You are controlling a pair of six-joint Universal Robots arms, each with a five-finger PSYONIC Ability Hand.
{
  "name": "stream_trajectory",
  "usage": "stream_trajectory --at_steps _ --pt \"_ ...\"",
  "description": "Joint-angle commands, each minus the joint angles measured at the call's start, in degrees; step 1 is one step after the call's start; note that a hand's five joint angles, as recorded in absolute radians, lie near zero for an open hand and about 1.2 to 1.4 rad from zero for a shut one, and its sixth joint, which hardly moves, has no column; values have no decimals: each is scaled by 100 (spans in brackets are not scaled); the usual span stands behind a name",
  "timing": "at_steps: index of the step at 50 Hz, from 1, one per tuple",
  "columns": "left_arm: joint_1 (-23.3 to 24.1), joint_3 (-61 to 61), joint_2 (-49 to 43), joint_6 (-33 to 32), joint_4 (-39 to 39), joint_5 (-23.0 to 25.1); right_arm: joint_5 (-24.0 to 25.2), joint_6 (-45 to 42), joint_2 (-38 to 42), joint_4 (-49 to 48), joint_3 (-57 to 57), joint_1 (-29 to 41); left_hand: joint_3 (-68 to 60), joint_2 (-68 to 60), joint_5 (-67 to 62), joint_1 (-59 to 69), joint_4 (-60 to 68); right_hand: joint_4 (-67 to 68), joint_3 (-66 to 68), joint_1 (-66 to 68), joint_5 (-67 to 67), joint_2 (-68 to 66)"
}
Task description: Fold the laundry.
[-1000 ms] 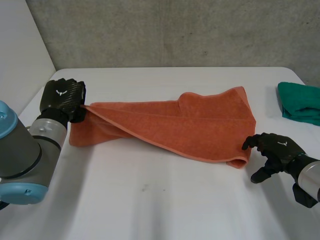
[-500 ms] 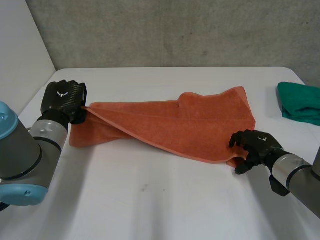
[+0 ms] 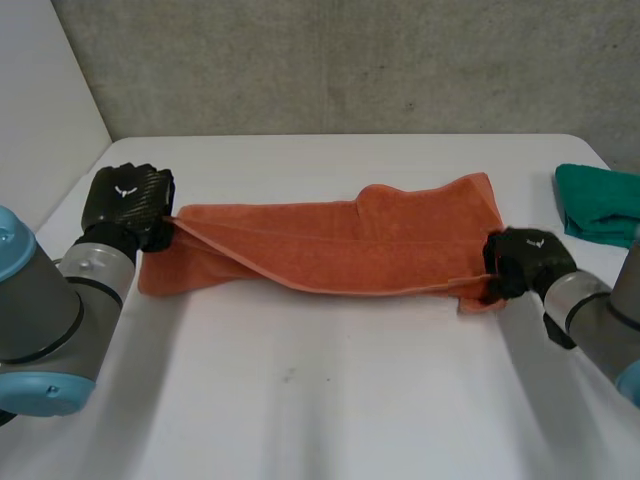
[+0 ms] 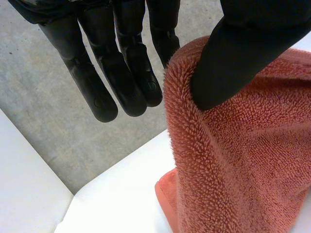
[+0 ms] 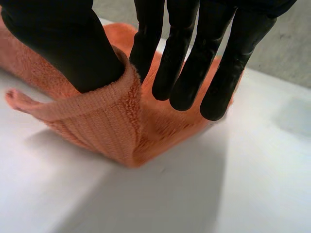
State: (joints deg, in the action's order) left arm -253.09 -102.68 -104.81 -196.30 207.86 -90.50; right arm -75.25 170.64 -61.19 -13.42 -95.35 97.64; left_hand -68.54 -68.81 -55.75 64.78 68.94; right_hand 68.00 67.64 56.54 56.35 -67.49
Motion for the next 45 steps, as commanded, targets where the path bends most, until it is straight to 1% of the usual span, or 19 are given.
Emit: stream_trajectory --at_steps 1,4,5,10,13,16,17,21,24,27,28,31,32,35,36,39,40,43,45 --pt "14 -103 609 -49 -403 23 142 -1020 -786 907 682 -25 -1146 -1119 -1425 1522 1106 1200 1236 2346 1365 -1251" --pt "6 -60 970 -57 -702 67 160 -1838 -1210 1770 1043 -25 -1146 -1119 -1425 1522 1106 1200 1236 2346 1365 -1251" --pt "-3 -33 1232 -57 -938 128 177 -2381 -1455 2321 1323 -43 -1146 -1119 -1425 1522 1106 1200 1236 2346 1365 -1251" --pt "-12 55 2025 -66 -1704 383 28 -3755 -1923 3652 2115 -87 -1146 -1119 -1425 1522 1106 1200 1236 2346 1365 -1251" --pt "-21 125 2420 -127 -2212 524 -60 -4186 -2177 4248 2571 -96 -1146 -1119 -1425 1522 1106 1200 1236 2346 1365 -1251" --pt "-73 143 2658 -268 -2574 629 -104 -4249 -2274 4584 2837 -96 -1146 -1119 -1425 1522 1106 1200 1236 2346 1365 -1251" --pt "-100 125 2728 -425 -2732 673 -95 -4284 -2292 4768 2933 -87 -1146 -1119 -1425 1522 1106 1200 1236 2346 1365 -1251" --pt "-108 64 2703 -908 -2821 718 -86 -4442 -2196 5137 2969 -87 -1146 -1119 -1425 1522 1106 1200 1236 2346 1365 -1251" --pt "-108 11 2493 -1190 -2830 674 -104 -4627 -2038 5253 2864 -87 -1146 -1119 -1425 1522 1106 1200 1236 2346 1365 -1251" --pt "-109 63 1913 -1516 -2804 665 -139 -4952 -1450 5332 2723 -78 -1146 -1119 -1425 1522 1106 1200 1236 2346 1365 -1251" --pt "-100 124 1581 -1638 -2769 647 -183 -5109 -1161 5341 2706 -52 -1146 -1119 -1425 1522 1106 1200 1236 2346 1365 -1251" --pt "-74 291 1026 -1771 -2690 647 -271 -5242 -747 5332 2767 -25 -1146 -1119 -1425 1522 1106 1200 1236 2346 1365 -1251" --pt "-39 483 641 -1815 -2611 621 -323 -5225 -537 5271 2837 1 -1146 -1119 -1425 1522 1106 1200 1236 2346 1365 -1251" --pt "6 853 59 -1833 -2514 621 -490 -5164 -132 5131 3179 80 -1146 -1119 -1425 1522 1106 1200 1236 2346 1365 -1251" --pt "32 1159 -317 -1833 -2435 595 -613 -5033 166 4939 3476 150 -1146 -1119 -1425 1522 1106 1200 1236 2346 1365 -1251" --pt "67 1740 -820 -1833 -2303 507 -789 -4708 458 4525 3917 317 -1146 -1119 -1425 1522 1106 1200 1236 2346 1365 -1251" --pt "85 2177 -1083 -1833 -2216 394 -885 -4515 546 4210 4258 431 -1146 -1119 -1425 1522 1106 1200 1236 2346 1365 -1251" --pt "181 2917 -1348 -1850 -2084 243 -974 -4215 687 3664 4830 493 -1146 -1119 -1425 1522 1106 1200 1236 2346 1365 -1251" --pt "190 3708 -1463 -1842 -1864 199 -1001 -3969 792 3005 5481 572 -1146 -1119 -1425 1522 1106 1200 1236 2346 1365 -1251"
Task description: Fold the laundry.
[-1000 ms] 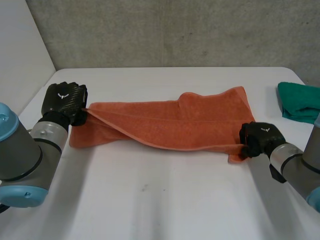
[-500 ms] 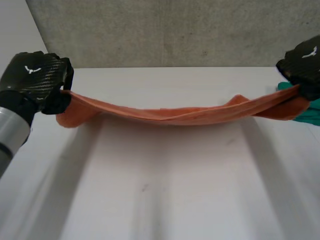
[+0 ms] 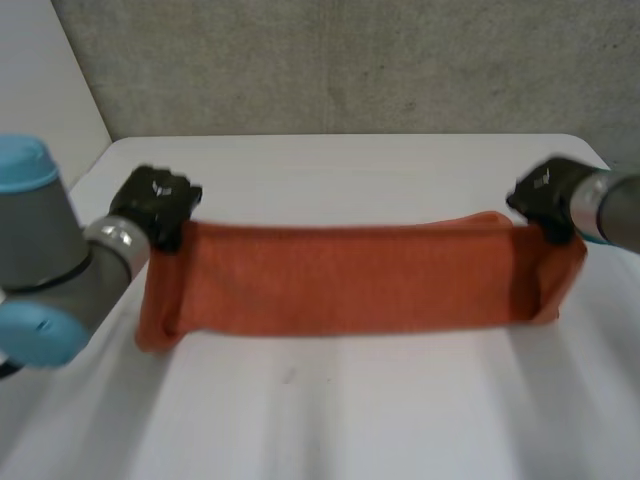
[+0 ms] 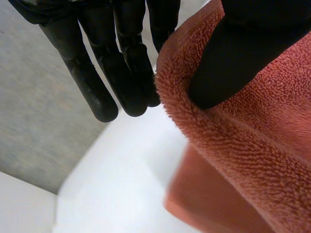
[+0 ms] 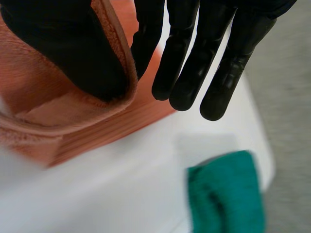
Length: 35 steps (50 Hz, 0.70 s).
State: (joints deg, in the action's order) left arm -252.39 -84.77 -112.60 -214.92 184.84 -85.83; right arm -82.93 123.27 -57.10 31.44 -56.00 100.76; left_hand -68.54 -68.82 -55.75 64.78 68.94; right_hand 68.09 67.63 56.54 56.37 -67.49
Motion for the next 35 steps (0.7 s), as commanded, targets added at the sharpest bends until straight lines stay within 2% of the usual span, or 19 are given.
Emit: stream_trajectory --at_steps 1,6,10,17,25,31,35 --pt "111 2156 -693 38 543 -267 -241 873 392 -1717 1749 269 -1146 -1118 -1425 1522 1106 1191 1237 2346 1363 -1251" --pt "128 3264 -606 82 1683 -302 -241 1707 253 -3446 2655 427 -1146 -1118 -1425 1522 1106 1191 1237 2346 1363 -1251" --pt "146 3266 -107 82 2344 -338 -232 1920 -46 -4275 2648 427 -1146 -1118 -1425 1522 1106 1191 1237 2346 1363 -1251" --pt "120 2256 440 257 2337 -338 58 1929 -240 -4085 2209 418 -1146 -1118 -1425 1522 1106 1191 1237 2346 1363 -1251" --pt "-21 534 775 284 2355 -294 655 1877 -302 -3680 944 374 -1146 -1118 -1425 1522 1106 1191 1237 2346 1363 -1251" --pt "-82 -565 600 301 2477 -276 1349 1578 -170 -3644 -462 374 -1146 -1118 -1425 1522 1106 1191 1237 2346 1363 -1251" --pt "-91 -944 -147 293 2539 -276 1640 1051 233 -3645 -1157 383 -1146 -1118 -1425 1522 1106 1191 1237 2346 1363 -1251"
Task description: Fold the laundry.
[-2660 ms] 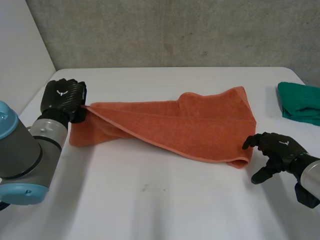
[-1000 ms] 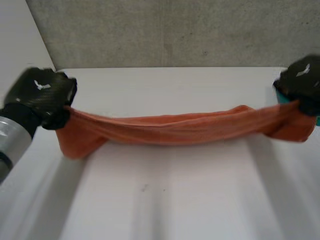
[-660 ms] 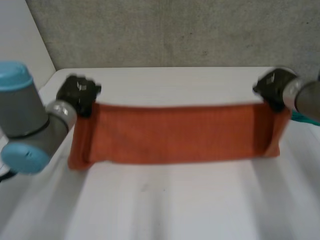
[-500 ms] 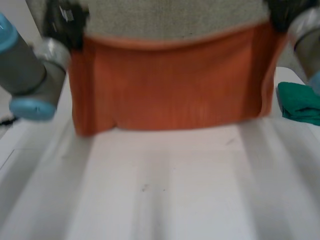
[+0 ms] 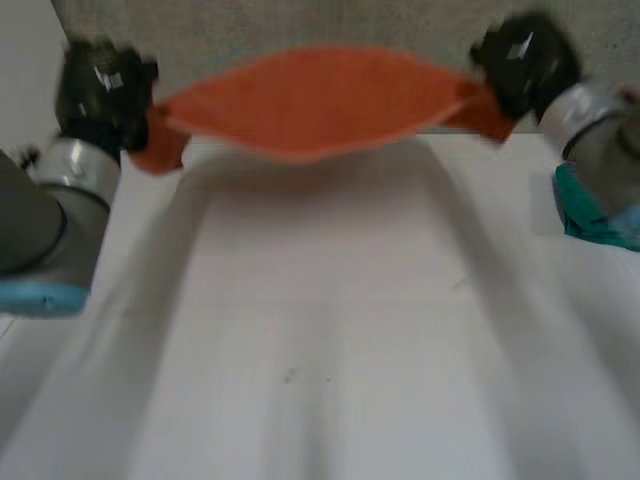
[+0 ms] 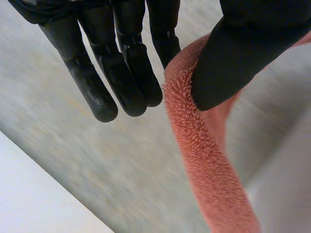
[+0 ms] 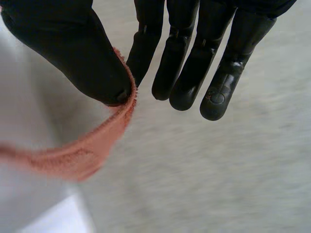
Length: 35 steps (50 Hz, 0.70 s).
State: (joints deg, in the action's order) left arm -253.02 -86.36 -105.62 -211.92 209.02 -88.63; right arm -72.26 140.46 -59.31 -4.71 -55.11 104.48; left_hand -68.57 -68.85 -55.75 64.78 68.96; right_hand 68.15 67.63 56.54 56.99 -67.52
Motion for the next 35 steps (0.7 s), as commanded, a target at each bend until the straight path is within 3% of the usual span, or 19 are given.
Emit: stream_trajectory --at_steps 1,6,13,22,27,32,35 --pt "-20 -830 -968 -7 113 -13 581 -790 551 -30 -1335 11 -1143 -1115 -1425 1522 1104 1185 1237 2346 1301 -1248" --pt "-20 -1067 -1487 -103 25 -57 432 -1467 1044 58 -1634 2 -1143 -1115 -1425 1522 1104 1185 1237 2346 1301 -1248" --pt "-28 -1480 -1041 -411 -467 -57 204 -1548 650 970 -1951 -103 -1143 -1115 -1425 1522 1104 1185 1237 2346 1301 -1248" --pt "-152 -2455 769 -1351 -2689 -31 -263 -1828 -827 3581 -2645 -595 -1143 -1115 -1425 1522 1104 1185 1237 2346 1301 -1248" --pt "-46 -3176 1491 -1720 -4061 22 -412 -3092 -1530 4338 -3506 -842 -1143 -1115 -1425 1522 1104 1185 1237 2346 1301 -1248" --pt "50 -3274 1624 -2142 -3923 4 -403 -3394 -1645 4251 -3709 -851 -1143 -1115 -1425 1522 1104 1185 1237 2346 1301 -1248" --pt "68 -3028 1405 -2301 -3203 -13 -412 -3192 -1488 3944 -3595 -807 -1143 -1115 -1425 1522 1104 1185 1237 2346 1301 -1248"
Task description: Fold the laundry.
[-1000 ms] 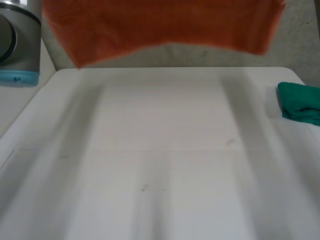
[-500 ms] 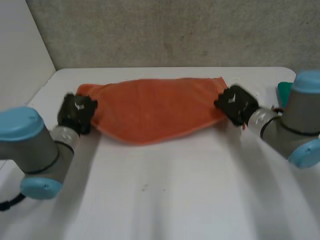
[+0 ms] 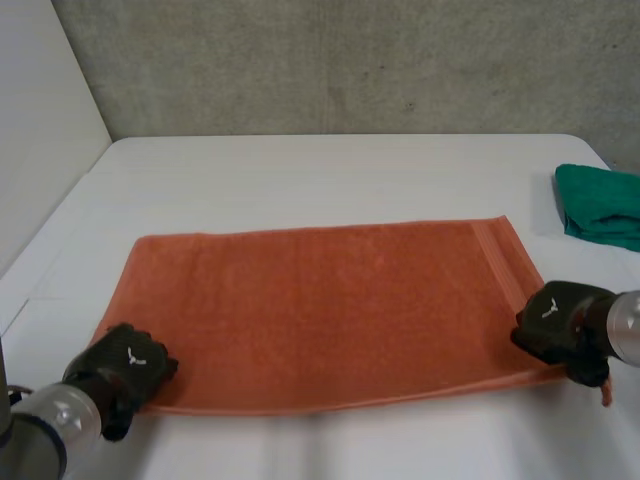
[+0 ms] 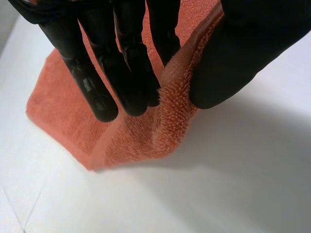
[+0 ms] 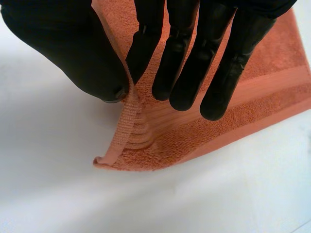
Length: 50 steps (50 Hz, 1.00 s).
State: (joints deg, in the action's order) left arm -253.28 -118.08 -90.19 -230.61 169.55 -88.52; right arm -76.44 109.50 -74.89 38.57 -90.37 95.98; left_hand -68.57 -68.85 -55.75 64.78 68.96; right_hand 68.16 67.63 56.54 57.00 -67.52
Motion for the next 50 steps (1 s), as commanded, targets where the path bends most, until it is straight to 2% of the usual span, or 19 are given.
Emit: stream_trajectory --at_steps 1,2,4,6,9,12,18,28,29,31,32,33,34,39,42,43,46,50 --pt "95 232 -261 -432 964 -34 -11 -17 166 -524 10 61 -1143 -1115 -1425 1522 1104 1184 1237 2346 1300 -1248" --pt "95 459 -567 -424 1393 -69 -46 149 481 -847 254 114 -1143 -1115 -1425 1522 1104 1184 1237 2346 1300 -1248" --pt "112 759 -937 -388 1773 -78 -160 361 807 -1192 571 193 -1143 -1115 -1425 1522 1104 1184 1237 2346 1300 -1248" --pt "182 1240 -1463 -371 2194 -95 -458 659 1211 -1656 1044 438 -1143 -1115 -1425 1522 1104 1184 1237 2346 1300 -1248" --pt "279 1778 -2027 -327 2495 -131 -766 801 1511 -2106 1494 790 -1143 -1115 -1425 1522 1104 1184 1237 2346 1300 -1248" --pt "376 2543 -2713 -239 2662 -385 -1031 827 2047 -2747 2101 1037 -1143 -1115 -1425 1522 1104 1184 1237 2346 1300 -1248" --pt "394 3833 -3732 156 2715 -912 -1040 827 3013 -3802 3067 1125 -1143 -1115 -1425 1522 1104 1184 1237 2346 1300 -1248" --pt "473 5224 -4806 359 2733 -1098 -873 810 4236 -4717 4246 1186 -1143 -1115 -1425 1522 1104 1184 1237 2346 1300 -1248" --pt "490 5373 -4894 376 2724 -1124 -890 897 4376 -4805 4403 1195 4 32 -278 375 -42 1184 1237 2346 1300 -1248" --pt "525 5453 -4964 359 2698 -1159 -908 880 4430 -4884 4466 1204 5118 5147 4837 -4739 -5157 -3112 -3059 -1949 -2996 3048" --pt "552 5462 -4982 341 2698 -1168 -951 872 4439 -4902 4484 1213 5857 5885 5575 -5478 -5896 -4915 -4862 -3753 -4799 4851" --pt "604 5471 -4982 350 2672 -1168 -969 915 4430 -4868 4484 1204 5357 5385 5075 -4978 -5396 -5816 -5763 -4654 -5700 5752" --pt "657 5471 -5000 367 2663 -1168 -978 959 4387 -4867 4441 1221 5857 5885 5575 -5478 -5896 -5816 -5763 -4654 -5700 5752" --pt "868 5199 -4737 473 2671 -1194 -1084 1880 3685 -4780 3791 1195 5857 5885 5575 -5478 -5896 -5816 -5763 -4654 -5700 5752" --pt "868 4787 -4131 745 2663 -1177 -1005 2829 2666 -4718 3088 1134 5857 5885 5575 -5478 -5896 -5816 -5763 -4654 -5700 5752" --pt "868 4525 -3825 963 2689 -1159 -900 3258 2228 -4657 2765 1090 5857 5885 5575 -5478 -5896 -5816 -5763 -4654 -5700 5752" --pt "895 4137 -3410 1351 2724 -1124 -619 3735 1689 -4368 2332 941 5857 5885 5575 -5478 -5896 -5816 -5763 -4654 -5700 5752" --pt "895 3460 -2707 2080 2759 -1054 118 4027 1319 -3201 1770 310 5857 5885 5575 -5478 -5896 -5816 -5763 -4654 -5700 5752"
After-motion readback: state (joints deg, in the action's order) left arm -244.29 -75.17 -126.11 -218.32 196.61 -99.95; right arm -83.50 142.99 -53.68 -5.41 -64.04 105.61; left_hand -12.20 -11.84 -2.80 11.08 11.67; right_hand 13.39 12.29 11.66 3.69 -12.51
